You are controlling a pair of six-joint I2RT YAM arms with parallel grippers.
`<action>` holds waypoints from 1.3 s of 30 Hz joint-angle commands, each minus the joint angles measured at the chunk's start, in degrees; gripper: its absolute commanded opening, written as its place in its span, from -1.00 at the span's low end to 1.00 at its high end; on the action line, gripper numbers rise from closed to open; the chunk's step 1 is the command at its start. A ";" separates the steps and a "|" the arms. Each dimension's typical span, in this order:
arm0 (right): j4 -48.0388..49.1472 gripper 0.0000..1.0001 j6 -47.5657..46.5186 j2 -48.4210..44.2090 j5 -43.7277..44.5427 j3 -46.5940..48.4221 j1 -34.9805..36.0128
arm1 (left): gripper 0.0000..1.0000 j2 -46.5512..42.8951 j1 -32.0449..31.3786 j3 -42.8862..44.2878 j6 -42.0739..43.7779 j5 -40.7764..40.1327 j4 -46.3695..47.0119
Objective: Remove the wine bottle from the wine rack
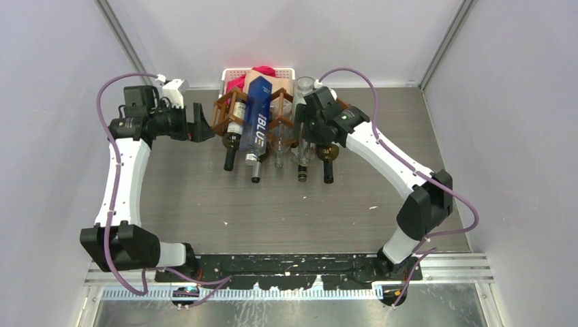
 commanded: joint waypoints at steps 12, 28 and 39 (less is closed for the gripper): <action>8.23 -0.27 4.52 0.79 -2.61 -2.64 0.29 | 0.91 -3.73 -0.31 3.89 2.55 3.45 -1.38; 10.49 -0.99 3.41 -11.30 -10.53 -2.23 0.24 | 0.93 -3.47 -3.28 7.21 6.73 2.42 -1.61; 6.19 -0.99 3.54 -14.79 -18.38 -0.27 -0.94 | 0.99 -3.54 -12.33 12.70 18.29 1.04 -2.55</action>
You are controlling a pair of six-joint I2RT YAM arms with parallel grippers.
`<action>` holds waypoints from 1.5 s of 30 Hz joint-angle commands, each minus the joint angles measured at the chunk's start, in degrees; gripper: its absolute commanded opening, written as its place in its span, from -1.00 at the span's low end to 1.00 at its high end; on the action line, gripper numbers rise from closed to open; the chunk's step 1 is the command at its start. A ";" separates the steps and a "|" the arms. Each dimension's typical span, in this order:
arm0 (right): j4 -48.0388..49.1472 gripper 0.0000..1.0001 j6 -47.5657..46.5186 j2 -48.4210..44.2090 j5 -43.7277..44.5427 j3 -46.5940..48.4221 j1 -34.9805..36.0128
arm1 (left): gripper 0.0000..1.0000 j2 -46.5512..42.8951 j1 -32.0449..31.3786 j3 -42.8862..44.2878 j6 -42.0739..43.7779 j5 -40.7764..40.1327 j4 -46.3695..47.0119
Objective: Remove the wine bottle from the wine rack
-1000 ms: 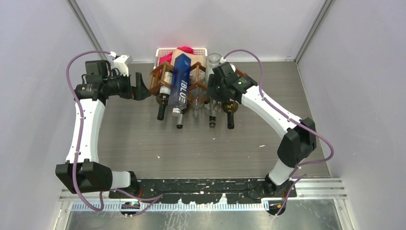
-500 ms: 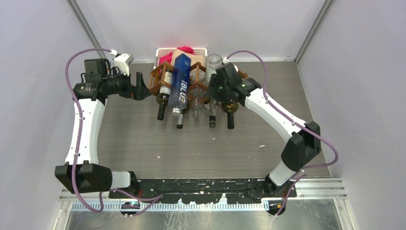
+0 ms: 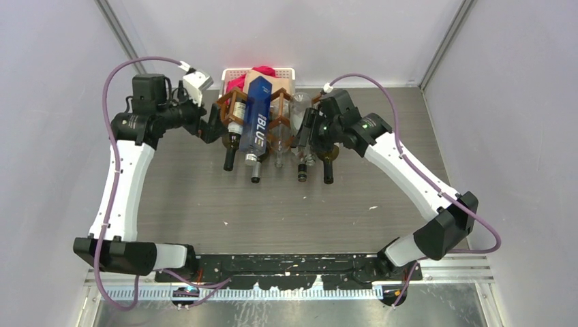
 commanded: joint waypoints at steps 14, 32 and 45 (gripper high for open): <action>1.09 -0.99 -0.85 -7.40 -11.72 15.95 -1.10 | 0.99 -5.19 -13.92 1.48 25.34 2.32 4.23; -1.62 -0.99 1.18 -9.66 -25.50 19.65 1.43 | 0.99 -13.30 -27.97 -14.49 52.89 0.63 24.19; -3.78 -0.99 -3.30 -7.19 -30.59 20.78 10.16 | 0.99 -14.63 -31.17 -21.64 59.16 -3.88 29.07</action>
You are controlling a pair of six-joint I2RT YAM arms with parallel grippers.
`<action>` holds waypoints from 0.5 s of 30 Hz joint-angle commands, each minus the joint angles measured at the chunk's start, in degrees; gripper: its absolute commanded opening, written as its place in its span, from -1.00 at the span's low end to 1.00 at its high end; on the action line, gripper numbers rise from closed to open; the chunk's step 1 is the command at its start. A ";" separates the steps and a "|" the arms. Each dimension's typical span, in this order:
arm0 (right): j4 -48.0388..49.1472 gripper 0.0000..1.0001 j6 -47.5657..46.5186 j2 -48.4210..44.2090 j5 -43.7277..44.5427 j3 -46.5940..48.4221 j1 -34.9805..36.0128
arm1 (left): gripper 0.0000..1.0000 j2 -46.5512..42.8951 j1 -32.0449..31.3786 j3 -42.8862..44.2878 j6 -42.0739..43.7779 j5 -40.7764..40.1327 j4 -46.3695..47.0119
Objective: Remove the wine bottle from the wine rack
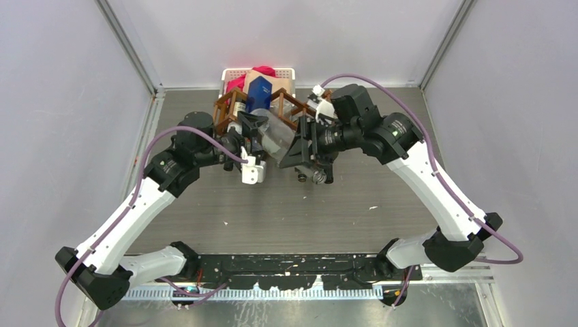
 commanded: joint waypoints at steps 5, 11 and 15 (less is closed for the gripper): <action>11.61 -0.99 -6.19 -0.01 -6.26 8.24 7.63 | 0.99 -1.82 -1.76 -0.06 0.71 -1.41 -0.51; 10.67 -0.99 -7.76 1.27 -6.63 10.17 9.94 | 0.93 -3.70 -2.96 -2.05 0.13 -2.41 -3.28; 8.37 -0.92 -9.37 1.48 -3.92 9.74 10.18 | 0.22 -3.81 -3.05 -1.27 -3.97 -3.73 -1.18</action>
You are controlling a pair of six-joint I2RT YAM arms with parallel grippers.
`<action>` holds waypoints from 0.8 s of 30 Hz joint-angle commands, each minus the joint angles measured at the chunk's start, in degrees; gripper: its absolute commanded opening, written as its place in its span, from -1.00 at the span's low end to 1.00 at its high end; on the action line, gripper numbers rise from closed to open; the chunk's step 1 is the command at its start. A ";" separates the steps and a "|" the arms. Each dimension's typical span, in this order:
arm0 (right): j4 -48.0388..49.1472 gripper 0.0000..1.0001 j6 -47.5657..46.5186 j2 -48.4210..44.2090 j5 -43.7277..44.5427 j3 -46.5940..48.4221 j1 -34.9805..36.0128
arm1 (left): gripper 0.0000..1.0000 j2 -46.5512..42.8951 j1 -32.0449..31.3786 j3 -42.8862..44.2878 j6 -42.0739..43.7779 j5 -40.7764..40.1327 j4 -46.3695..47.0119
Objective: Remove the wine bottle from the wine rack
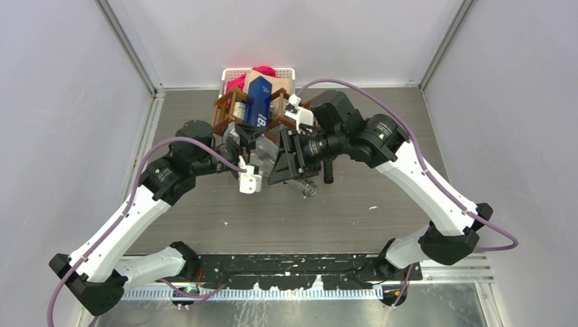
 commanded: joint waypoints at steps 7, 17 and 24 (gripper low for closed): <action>8.71 0.86 -7.72 -3.23 6.44 4.27 1.02 | -1.00 -3.32 -0.67 -7.90 -7.35 -7.58 31.31; 14.41 1.00 -8.39 -8.49 18.88 1.45 1.00 | -1.00 -2.89 -0.74 -10.56 -3.11 -12.72 51.71; 28.17 1.00 -9.69 -17.52 29.32 -6.72 0.97 | -1.00 -4.09 -0.93 -10.97 -3.89 -13.97 51.64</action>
